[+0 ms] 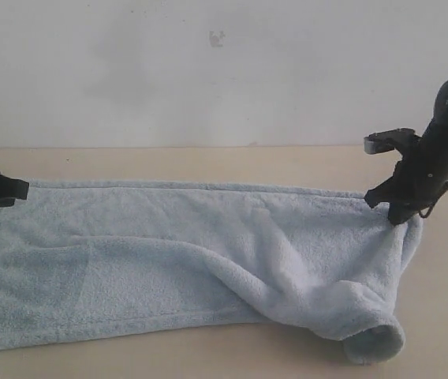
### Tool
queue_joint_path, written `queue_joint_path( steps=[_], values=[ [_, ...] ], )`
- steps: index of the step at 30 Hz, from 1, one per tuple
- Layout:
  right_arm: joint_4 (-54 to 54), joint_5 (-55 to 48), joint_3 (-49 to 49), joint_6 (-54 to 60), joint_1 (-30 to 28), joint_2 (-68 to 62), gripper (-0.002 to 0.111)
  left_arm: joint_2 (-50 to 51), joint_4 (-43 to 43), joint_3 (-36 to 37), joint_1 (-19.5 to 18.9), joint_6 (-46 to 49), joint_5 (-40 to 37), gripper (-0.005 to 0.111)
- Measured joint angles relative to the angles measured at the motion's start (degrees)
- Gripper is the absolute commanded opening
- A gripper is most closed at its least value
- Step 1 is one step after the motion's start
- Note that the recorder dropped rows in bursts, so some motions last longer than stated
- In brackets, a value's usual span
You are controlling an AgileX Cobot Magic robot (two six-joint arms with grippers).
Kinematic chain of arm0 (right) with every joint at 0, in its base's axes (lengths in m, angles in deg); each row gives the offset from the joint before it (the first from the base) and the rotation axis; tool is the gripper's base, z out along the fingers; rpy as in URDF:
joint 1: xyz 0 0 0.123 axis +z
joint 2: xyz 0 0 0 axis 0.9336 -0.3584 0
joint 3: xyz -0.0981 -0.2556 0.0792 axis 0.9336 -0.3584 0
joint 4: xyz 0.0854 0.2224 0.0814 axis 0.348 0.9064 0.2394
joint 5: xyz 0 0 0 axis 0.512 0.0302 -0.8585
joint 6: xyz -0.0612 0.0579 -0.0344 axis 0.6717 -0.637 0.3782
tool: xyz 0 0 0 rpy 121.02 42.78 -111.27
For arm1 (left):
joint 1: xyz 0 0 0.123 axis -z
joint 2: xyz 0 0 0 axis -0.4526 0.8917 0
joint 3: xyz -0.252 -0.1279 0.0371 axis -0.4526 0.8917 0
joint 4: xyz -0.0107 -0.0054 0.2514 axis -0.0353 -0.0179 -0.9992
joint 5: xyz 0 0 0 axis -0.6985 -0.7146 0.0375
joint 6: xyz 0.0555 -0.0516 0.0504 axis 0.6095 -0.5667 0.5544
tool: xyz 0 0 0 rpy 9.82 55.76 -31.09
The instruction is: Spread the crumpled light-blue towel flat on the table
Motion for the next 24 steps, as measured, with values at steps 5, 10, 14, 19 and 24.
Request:
queue_joint_path(
  steps=[5, 10, 14, 19, 24],
  values=[
    [-10.93, -3.6, 18.12, -6.71, -0.24, -8.89, 0.0, 0.0, 0.13, 0.0, 0.0, 0.38, 0.0, 0.028],
    [-11.24, -2.73, 24.61, -8.98, -2.1, -12.28, 0.0, 0.0, 0.13, 0.0, 0.0, 1.92, -0.1, 0.028],
    [-9.05, -2.27, 25.65, -9.34, -3.15, -12.49, 0.0, 0.0, 0.32, 0.0, 0.0, 4.92, -0.1, 0.038],
    [0.81, -3.52, 25.65, -4.83, -4.09, -9.78, 0.002, 0.0, 0.32, 0.0, 0.0, 9.08, -0.2, 0.058],
    [5.6, -8.79, 25.65, -3.27, -6.33, -6.33, 0.034, 0.0, 1.05, 0.0, 0.0, 9.8, -0.2, 0.06]
  ],
)
